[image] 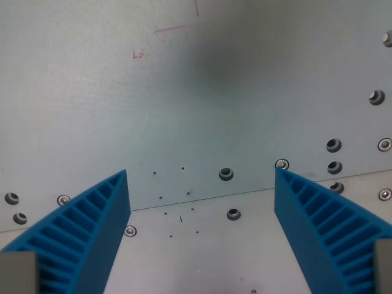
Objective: Move in base negative z
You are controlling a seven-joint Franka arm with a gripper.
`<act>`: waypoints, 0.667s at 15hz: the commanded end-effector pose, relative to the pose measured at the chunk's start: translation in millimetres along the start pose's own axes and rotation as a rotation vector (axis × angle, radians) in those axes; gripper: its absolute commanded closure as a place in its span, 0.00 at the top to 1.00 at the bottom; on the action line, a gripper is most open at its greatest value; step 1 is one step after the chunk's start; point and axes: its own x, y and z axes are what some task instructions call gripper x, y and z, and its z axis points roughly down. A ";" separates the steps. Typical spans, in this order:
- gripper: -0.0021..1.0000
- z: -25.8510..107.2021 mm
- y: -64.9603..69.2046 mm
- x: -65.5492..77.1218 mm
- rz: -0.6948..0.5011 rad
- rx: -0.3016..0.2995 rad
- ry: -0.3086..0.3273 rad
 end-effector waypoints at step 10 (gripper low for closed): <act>1.00 47.6 -0.4 2.7 0.000 0.000 0.005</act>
